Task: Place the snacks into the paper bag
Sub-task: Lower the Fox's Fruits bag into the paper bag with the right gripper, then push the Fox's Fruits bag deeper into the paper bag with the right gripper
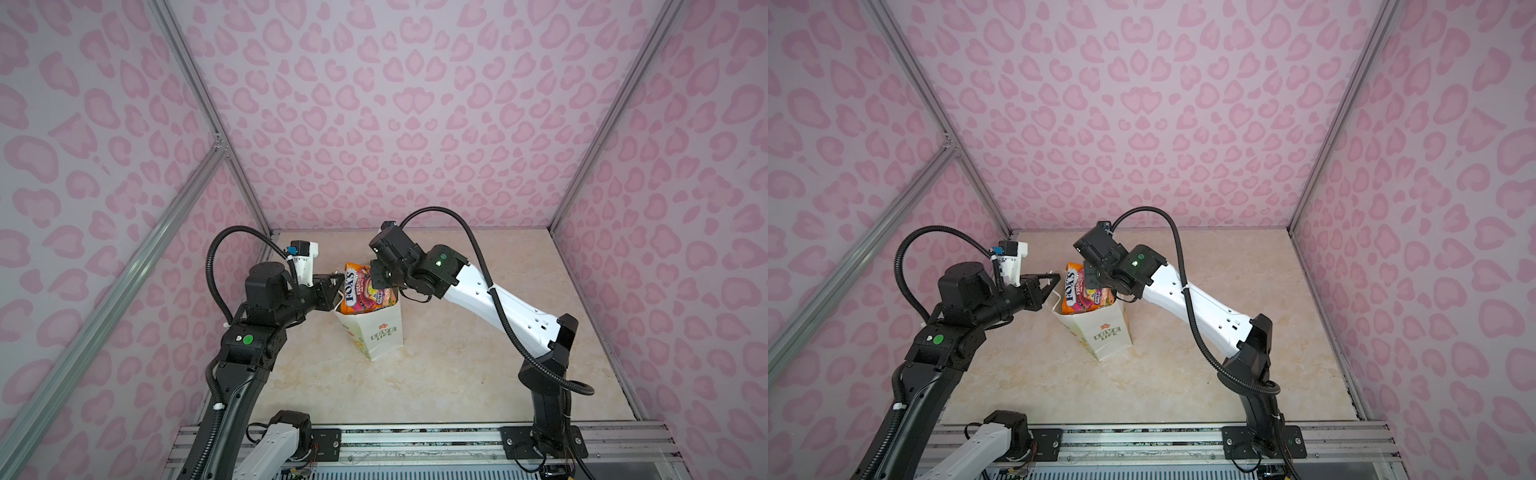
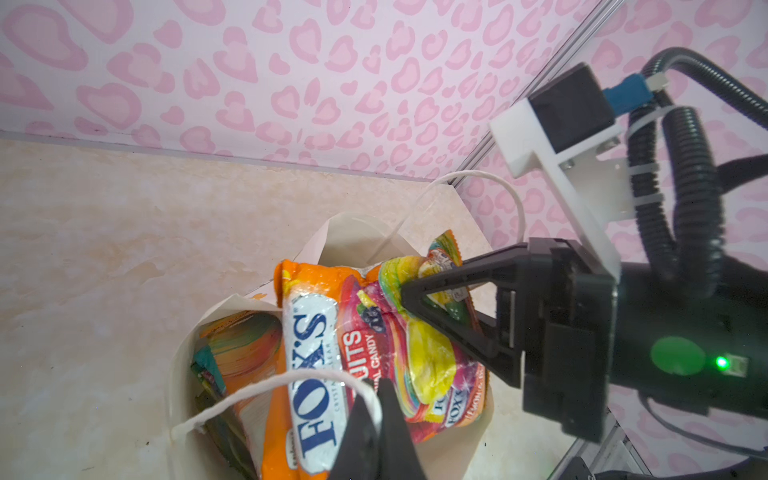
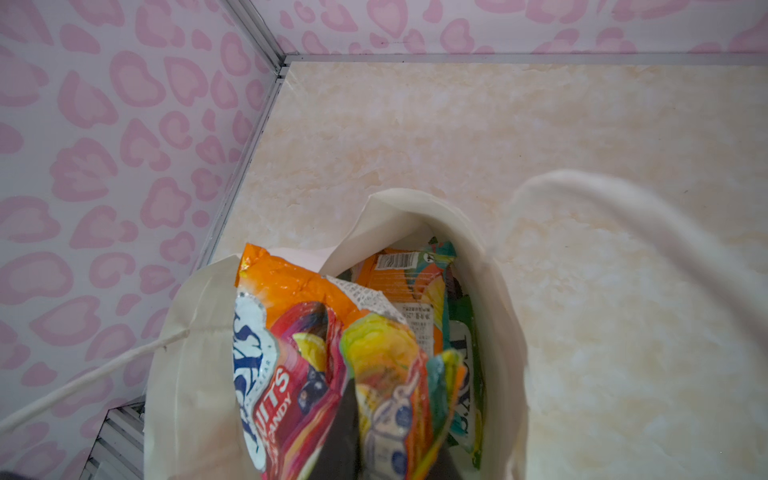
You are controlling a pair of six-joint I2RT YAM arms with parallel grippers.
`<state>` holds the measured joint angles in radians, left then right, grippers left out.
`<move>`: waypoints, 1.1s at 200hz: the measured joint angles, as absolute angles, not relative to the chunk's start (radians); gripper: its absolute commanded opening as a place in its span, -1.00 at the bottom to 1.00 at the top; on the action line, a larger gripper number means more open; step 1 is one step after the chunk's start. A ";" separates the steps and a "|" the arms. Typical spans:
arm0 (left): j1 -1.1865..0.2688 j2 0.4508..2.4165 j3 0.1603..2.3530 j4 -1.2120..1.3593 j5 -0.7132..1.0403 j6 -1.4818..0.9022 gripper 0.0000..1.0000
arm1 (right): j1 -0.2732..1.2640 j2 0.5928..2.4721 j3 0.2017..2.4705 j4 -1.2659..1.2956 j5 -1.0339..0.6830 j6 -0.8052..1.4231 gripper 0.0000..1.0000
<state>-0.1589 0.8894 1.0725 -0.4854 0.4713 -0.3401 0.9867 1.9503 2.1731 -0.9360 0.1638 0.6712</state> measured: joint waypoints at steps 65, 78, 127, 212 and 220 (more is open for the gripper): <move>-0.156 0.888 1.073 -0.485 0.469 -0.340 -0.93 | 0.995 1.992 2.206 -0.889 0.122 0.651 -0.85; -0.156 0.888 1.073 -0.485 0.466 -0.340 -0.94 | 0.995 2.016 2.218 -0.896 0.103 0.649 -0.84; -0.155 0.888 1.073 -0.485 0.467 -0.340 -0.93 | 0.992 2.111 2.320 -0.957 0.087 0.633 -0.53; -0.154 0.886 1.073 -0.485 0.467 -0.339 -0.93 | 0.934 2.190 2.355 -0.963 0.140 0.610 0.00; -0.154 0.886 1.073 -0.485 0.466 -0.339 -0.94 | 0.934 2.197 2.368 -0.969 0.142 0.609 0.04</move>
